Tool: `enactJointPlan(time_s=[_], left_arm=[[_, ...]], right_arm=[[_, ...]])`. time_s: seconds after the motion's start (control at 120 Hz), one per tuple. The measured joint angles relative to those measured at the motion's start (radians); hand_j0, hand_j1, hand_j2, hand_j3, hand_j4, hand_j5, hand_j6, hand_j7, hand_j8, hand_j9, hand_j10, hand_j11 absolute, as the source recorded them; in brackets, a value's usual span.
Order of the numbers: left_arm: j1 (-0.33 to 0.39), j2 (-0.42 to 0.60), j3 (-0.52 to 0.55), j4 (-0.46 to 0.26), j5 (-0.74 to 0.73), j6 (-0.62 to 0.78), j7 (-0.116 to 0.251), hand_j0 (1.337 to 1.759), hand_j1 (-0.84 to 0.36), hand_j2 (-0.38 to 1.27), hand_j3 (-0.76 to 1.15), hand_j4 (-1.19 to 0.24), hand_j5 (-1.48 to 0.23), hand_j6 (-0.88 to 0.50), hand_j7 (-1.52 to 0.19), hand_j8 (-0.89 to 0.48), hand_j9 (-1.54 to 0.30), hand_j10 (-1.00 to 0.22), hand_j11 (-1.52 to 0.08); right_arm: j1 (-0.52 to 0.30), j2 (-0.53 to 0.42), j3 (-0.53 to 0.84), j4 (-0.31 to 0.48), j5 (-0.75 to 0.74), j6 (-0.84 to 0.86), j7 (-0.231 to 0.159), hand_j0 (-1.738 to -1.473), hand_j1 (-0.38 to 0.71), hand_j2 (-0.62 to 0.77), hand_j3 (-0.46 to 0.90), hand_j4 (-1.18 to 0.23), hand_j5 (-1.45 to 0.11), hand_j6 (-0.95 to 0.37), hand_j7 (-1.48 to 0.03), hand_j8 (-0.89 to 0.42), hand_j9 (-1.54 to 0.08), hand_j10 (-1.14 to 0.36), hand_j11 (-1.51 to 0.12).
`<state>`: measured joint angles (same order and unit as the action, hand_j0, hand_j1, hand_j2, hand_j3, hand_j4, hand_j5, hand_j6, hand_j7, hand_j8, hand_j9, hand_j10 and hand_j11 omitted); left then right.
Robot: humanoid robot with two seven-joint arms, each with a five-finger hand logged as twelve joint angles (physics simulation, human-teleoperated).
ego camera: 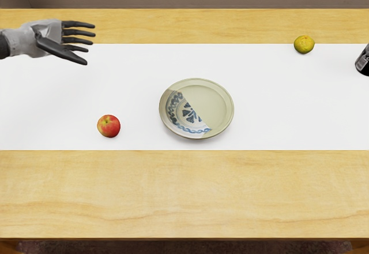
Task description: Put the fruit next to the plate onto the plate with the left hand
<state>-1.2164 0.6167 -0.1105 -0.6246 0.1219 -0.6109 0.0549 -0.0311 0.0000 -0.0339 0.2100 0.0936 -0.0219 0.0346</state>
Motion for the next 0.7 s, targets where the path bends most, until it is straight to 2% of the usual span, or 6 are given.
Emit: enactJointPlan(time_s=[0.167, 0.267, 0.375, 0.492, 0.6, 0.7], left_arm=[[-0.014, 0.003, 0.017, -0.007, 0.020, 0.000, 0.001, 1.658, 0.06, 0.05, 0.00, -0.25, -0.32, -0.25, -0.32, -0.25, -0.32, -0.24, -0.32], [-0.043, 0.038, 0.032, -0.075, 0.148, 0.000, 0.011, 1.658, 0.06, 0.05, 0.00, -0.25, -0.32, -0.25, -0.32, -0.25, -0.32, -0.25, -0.32], [-0.041, 0.199, 0.039, -0.317, 0.290, 0.000, 0.054, 1.658, 0.06, 0.05, 0.00, -0.25, -0.32, -0.25, -0.32, -0.25, -0.32, -0.25, -0.32], [-0.050, 0.231, 0.042, -0.564, 0.490, 0.021, 0.102, 1.658, 0.06, 0.05, 0.00, -0.25, -0.32, -0.25, -0.32, -0.25, -0.32, -0.25, -0.32], [-0.056, 0.319, 0.042, -0.704, 0.632, 0.121, 0.146, 1.658, 0.06, 0.05, 0.00, -0.25, -0.32, -0.25, -0.32, -0.25, -0.32, -0.25, -0.32], [-0.070, 0.327, 0.042, -0.779, 0.743, 0.219, 0.177, 1.658, 0.06, 0.05, 0.00, -0.25, -0.32, -0.25, -0.32, -0.25, -0.32, -0.25, -0.32]], right_arm=[[-0.001, 0.000, -0.001, -0.001, 0.000, -0.001, -0.002, -1.658, -0.31, -0.01, 0.00, -0.03, -0.04, -0.03, -0.04, -0.03, -0.04, -0.03, -0.04], [-0.006, 0.000, -0.002, 0.000, 0.000, -0.001, -0.006, -1.658, -0.31, -0.01, 0.00, -0.03, -0.04, -0.03, -0.04, -0.03, -0.04, -0.03, -0.04], [-0.008, 0.000, -0.003, 0.000, 0.000, -0.001, -0.008, -1.658, -0.31, -0.01, 0.00, -0.03, -0.04, -0.03, -0.04, -0.03, -0.04, -0.03, -0.04], [-0.008, 0.000, -0.003, 0.000, 0.000, -0.001, -0.009, -1.658, -0.31, -0.01, 0.00, -0.03, -0.04, -0.03, -0.04, -0.03, -0.04, -0.03, -0.04], [-0.009, 0.000, -0.003, 0.000, 0.000, -0.001, -0.009, -1.658, -0.31, -0.01, 0.00, -0.03, -0.04, -0.03, -0.04, -0.03, -0.04, -0.03, -0.04], [-0.009, 0.000, -0.003, 0.000, 0.000, -0.001, -0.009, -1.658, -0.31, -0.01, 0.00, -0.03, -0.04, -0.03, -0.04, -0.03, -0.04, -0.03, -0.04]])
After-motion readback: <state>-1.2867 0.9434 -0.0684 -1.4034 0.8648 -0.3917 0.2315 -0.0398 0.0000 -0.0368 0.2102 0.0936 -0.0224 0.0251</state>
